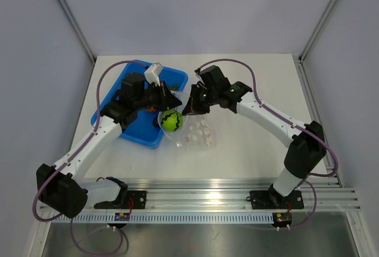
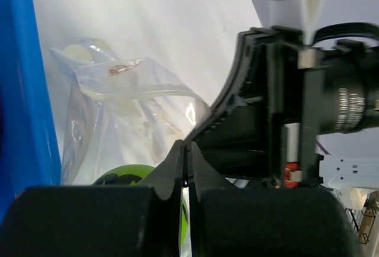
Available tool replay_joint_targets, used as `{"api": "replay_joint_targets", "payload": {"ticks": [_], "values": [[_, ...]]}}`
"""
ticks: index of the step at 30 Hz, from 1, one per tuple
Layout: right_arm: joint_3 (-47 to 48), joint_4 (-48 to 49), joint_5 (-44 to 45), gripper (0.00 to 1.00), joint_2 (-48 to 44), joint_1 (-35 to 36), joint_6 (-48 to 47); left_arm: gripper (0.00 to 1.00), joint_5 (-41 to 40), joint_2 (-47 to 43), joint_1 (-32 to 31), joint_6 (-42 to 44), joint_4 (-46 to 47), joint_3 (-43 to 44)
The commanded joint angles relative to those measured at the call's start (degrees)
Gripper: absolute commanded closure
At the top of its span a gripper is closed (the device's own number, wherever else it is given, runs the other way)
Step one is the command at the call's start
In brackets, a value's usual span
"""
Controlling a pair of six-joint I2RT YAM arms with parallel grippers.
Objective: Place the food in the zip-top bag and seal the zipper
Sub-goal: Place the fake fruit in the zipper food storage bag.
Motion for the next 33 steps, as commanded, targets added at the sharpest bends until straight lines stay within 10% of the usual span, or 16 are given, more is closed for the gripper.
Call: {"api": "replay_joint_targets", "payload": {"ticks": [1, 13, 16, 19, 33], "values": [[1.83, 2.76, -1.58, 1.00, -4.14, 0.45, 0.49, 1.00, -0.49, 0.80, -0.19, 1.23, 3.36, -1.31], [-3.70, 4.87, -1.23, 1.00, -7.39, 0.45, 2.78, 1.00, 1.26, 4.49, -0.10, 2.90, 4.52, 0.09], [-5.20, 4.87, -0.18, 1.00, -7.83, 0.45, 3.13, 0.44, 3.81, 6.59, -0.10, 6.23, -1.87, 5.53], [-6.87, 4.60, 1.75, 1.00, -8.09, 0.36, 3.30, 0.19, 3.56, 6.16, -0.10, 10.36, -8.90, 10.71], [-12.23, 2.67, 6.85, 1.00, -12.13, -0.78, 0.93, 0.01, -20.12, 2.01, 14.03, 11.88, -19.73, 15.91]]}}
